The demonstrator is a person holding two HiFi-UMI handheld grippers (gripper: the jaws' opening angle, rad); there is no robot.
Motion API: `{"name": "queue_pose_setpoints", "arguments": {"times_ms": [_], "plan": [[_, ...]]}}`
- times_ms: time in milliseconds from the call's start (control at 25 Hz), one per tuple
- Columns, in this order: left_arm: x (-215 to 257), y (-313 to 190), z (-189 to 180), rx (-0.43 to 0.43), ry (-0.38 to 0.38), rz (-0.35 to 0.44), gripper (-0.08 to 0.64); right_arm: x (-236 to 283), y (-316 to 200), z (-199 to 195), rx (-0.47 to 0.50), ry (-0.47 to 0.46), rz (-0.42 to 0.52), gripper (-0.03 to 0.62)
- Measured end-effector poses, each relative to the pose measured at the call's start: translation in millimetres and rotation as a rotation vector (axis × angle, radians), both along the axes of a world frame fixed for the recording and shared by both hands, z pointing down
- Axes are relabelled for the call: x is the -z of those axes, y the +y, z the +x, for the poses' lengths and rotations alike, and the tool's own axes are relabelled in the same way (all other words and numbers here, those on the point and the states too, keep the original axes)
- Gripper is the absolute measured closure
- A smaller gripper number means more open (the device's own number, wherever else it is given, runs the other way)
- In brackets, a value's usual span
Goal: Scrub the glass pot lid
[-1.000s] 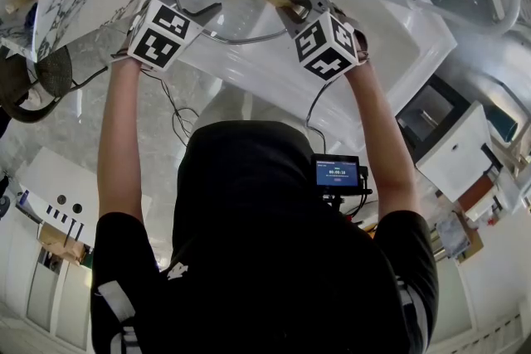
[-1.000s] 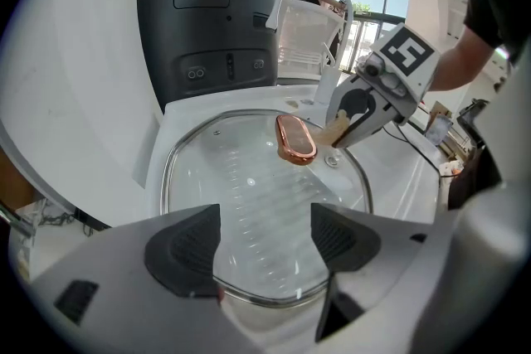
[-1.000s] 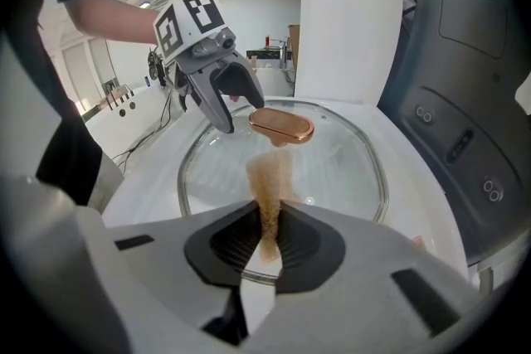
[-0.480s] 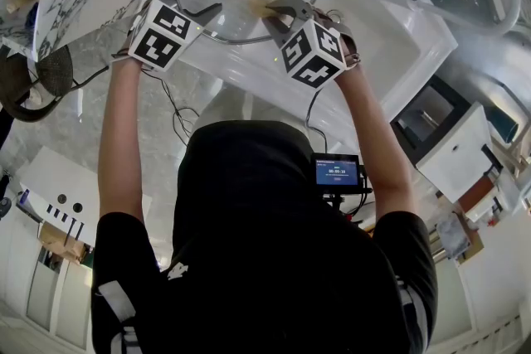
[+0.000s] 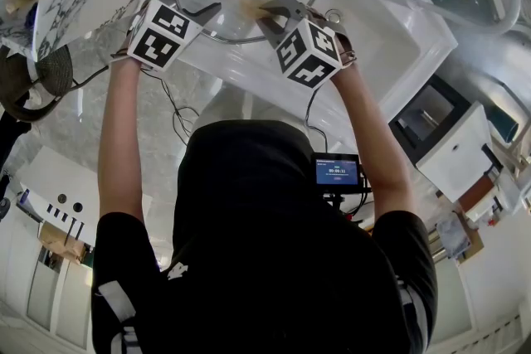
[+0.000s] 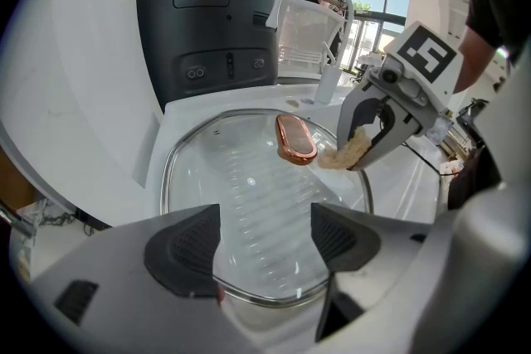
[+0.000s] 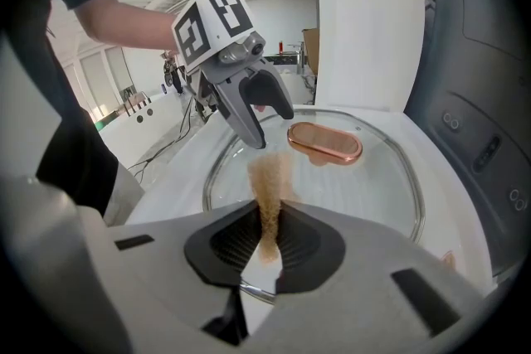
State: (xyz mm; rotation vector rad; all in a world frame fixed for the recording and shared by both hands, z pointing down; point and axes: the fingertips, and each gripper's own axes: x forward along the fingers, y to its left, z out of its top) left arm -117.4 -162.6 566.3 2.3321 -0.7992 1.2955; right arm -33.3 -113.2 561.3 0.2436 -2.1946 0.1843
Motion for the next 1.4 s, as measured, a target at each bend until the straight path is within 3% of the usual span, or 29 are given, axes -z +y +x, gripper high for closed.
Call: {"name": "queue_pose_setpoints", "arguments": {"times_ms": [1040, 1400], "plan": [[0, 0, 1, -0.005, 0.001, -0.002, 0.245, -5, -40, 45, -0.117, 0.042, -0.006, 0.568], [1, 0, 1, -0.002, 0.002, -0.004, 0.247, -5, -61, 54, -0.136, 0.075, 0.030, 0.568]]}}
